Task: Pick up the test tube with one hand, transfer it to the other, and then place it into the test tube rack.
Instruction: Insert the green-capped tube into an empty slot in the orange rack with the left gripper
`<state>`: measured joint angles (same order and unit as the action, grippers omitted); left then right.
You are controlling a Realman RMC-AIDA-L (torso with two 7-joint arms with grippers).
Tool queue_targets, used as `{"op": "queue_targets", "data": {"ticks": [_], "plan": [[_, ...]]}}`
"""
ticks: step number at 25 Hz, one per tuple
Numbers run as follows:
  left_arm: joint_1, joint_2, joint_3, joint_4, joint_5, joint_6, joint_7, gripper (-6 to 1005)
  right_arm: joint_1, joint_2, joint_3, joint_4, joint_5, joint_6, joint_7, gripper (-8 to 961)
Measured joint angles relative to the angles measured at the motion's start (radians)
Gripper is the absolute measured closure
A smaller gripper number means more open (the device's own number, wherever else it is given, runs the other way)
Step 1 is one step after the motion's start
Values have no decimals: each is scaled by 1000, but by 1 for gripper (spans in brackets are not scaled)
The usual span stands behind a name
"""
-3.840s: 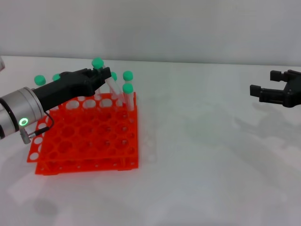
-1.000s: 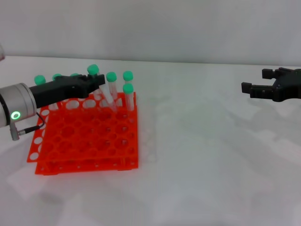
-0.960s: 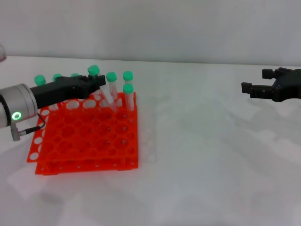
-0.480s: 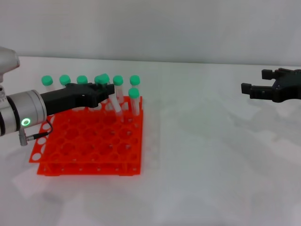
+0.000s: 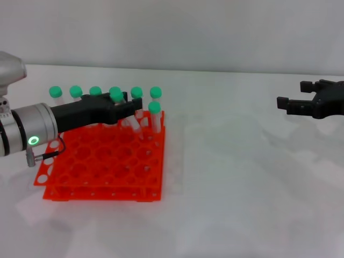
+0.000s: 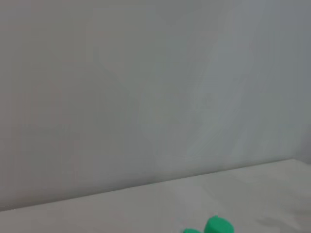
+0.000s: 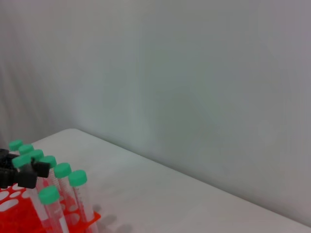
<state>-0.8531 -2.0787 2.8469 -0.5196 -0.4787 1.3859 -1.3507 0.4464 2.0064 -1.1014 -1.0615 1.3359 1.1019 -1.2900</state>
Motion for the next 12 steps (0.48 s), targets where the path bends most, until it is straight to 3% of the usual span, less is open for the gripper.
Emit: {"op": "queue_targets", "data": {"ticks": [10, 12], "plan": [[-4, 0, 0, 10, 6, 42, 14, 297, -3, 0, -5, 0, 0, 6, -6, 97], [-6, 0, 0, 18, 9, 44, 22, 280, -3, 0, -11, 0, 0, 6, -6, 97]]}}
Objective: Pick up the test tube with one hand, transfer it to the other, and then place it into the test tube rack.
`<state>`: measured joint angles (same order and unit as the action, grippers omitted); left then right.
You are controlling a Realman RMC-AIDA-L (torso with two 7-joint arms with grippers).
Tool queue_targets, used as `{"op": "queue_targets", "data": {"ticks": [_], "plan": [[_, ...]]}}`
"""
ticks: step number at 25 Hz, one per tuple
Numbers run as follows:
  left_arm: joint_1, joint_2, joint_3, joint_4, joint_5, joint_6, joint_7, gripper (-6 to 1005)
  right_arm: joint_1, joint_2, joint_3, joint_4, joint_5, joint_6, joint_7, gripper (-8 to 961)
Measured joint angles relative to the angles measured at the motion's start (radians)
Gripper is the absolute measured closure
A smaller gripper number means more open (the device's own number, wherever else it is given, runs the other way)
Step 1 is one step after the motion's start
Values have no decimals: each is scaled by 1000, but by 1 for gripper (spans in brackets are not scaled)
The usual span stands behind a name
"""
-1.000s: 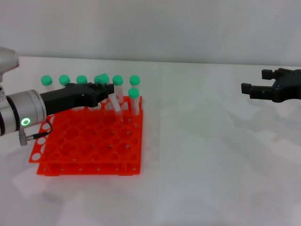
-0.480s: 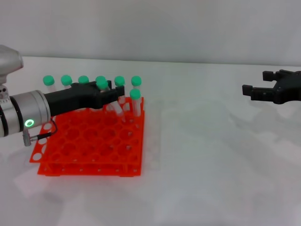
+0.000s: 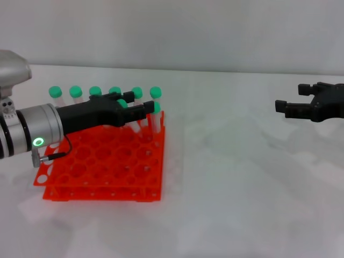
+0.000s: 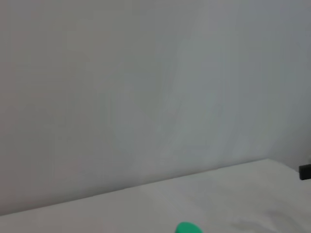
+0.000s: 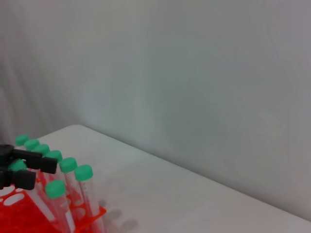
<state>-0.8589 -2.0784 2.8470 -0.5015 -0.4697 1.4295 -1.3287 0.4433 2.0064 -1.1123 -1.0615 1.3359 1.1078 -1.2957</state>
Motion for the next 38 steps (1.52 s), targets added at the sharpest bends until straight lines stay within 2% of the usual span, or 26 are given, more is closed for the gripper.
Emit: {"op": "queue_targets", "data": {"ticks": [4, 12, 17, 21, 22, 25, 28, 33, 38], "plan": [[-3, 0, 0, 10, 2, -6, 22, 245, -6, 0, -4, 0, 0, 0, 0, 97], [8, 0, -2, -19, -43, 15, 54, 254, -20, 0, -4, 0, 0, 5, -6, 97], [57, -2, -2, -122, -147, 189, 105, 256, -22, 0, -1, 0, 1, 7, -18, 98], [172, -2, -2, -174, -349, 344, 183, 258, -35, 0, 27, -8, 26, 9, -48, 98], [228, -1, -2, -166, -438, 380, 227, 257, -40, 1, 37, -10, 36, 11, -61, 98], [361, -3, -2, -102, -611, 414, 338, 256, -71, 4, 89, -5, 95, 23, -134, 98], [470, -3, -2, -7, -719, 418, 434, 258, -111, 3, 152, 39, 195, 27, -252, 98], [607, -4, -14, 152, -810, 404, 613, 256, -140, -2, 307, 218, 331, 97, -460, 98], [670, -5, -17, 243, -837, 391, 726, 256, -141, -1, 531, 471, 386, 256, -745, 98]]}}
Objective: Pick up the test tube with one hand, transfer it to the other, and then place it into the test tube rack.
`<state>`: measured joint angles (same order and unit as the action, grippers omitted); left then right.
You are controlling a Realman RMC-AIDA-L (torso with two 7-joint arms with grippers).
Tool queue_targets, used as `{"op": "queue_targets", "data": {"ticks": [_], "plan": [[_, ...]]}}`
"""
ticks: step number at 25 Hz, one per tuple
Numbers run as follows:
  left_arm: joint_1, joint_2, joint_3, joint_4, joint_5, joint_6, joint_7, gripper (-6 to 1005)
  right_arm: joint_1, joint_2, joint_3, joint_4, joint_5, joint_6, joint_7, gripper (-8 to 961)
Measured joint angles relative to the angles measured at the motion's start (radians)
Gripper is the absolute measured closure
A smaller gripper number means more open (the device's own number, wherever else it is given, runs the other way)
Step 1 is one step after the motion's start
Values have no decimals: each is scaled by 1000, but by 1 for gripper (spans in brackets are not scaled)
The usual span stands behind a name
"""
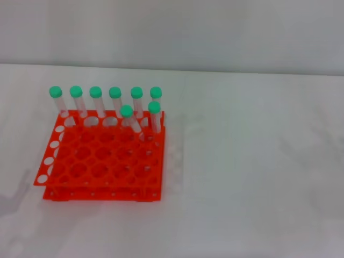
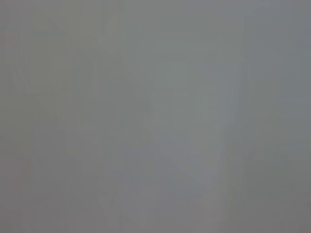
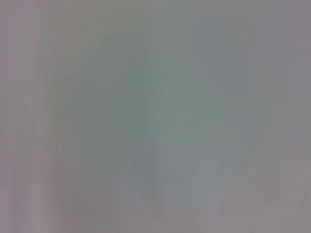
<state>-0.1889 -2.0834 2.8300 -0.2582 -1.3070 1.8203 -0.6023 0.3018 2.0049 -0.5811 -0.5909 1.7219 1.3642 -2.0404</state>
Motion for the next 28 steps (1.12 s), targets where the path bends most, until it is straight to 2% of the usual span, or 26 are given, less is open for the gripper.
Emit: {"op": "queue_targets", "data": {"ticks": [5, 13, 18, 28], "plan": [[10, 2, 0, 32, -18, -35, 11, 257, -10, 0, 116, 148, 7, 77, -157, 98], [4, 1, 0, 114, -37, -58, 67, 257, -46, -3, 230, 245, 8, 127, -313, 98], [6, 1, 0, 164, -44, -70, 82, 258, -51, -4, 244, 251, 8, 130, -326, 98], [-13, 1, 6, 261, -42, -127, 129, 256, -75, -28, 244, 238, 16, 143, -320, 98]]}}
